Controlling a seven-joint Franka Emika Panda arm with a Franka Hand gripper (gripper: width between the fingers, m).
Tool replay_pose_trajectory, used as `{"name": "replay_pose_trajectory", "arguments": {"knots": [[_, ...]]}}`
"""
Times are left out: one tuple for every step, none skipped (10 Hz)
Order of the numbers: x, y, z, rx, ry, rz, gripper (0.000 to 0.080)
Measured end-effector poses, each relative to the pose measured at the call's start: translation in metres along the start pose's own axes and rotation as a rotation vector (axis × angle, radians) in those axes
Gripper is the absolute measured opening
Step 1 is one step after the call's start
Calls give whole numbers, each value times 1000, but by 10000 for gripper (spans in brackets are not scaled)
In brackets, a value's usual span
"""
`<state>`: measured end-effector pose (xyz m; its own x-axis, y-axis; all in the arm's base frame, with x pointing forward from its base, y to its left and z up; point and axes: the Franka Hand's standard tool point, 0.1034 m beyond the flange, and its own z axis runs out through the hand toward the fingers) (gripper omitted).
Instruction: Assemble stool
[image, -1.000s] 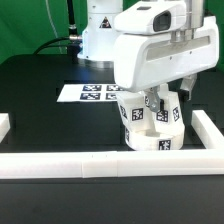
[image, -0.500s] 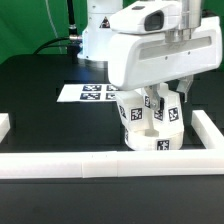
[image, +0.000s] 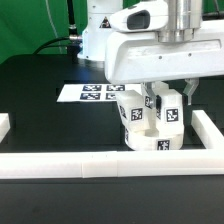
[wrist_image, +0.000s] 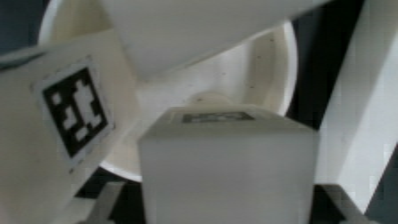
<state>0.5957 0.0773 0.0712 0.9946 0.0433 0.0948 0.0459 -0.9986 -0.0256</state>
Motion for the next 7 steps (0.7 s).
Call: {"name": "replay_pose_trajectory", "arguments": {"knots": [[0, 0, 0, 1, 0, 108, 337], [0, 0, 0, 2, -1, 196, 337], [0, 0, 1, 4, 1, 297, 337], [0, -1, 1, 5, 7, 397, 337], [0, -4, 0, 7, 9, 505, 337], [0, -9, 1, 8, 7, 604, 337], [-1, -12, 0, 11, 2, 682, 337]]}}
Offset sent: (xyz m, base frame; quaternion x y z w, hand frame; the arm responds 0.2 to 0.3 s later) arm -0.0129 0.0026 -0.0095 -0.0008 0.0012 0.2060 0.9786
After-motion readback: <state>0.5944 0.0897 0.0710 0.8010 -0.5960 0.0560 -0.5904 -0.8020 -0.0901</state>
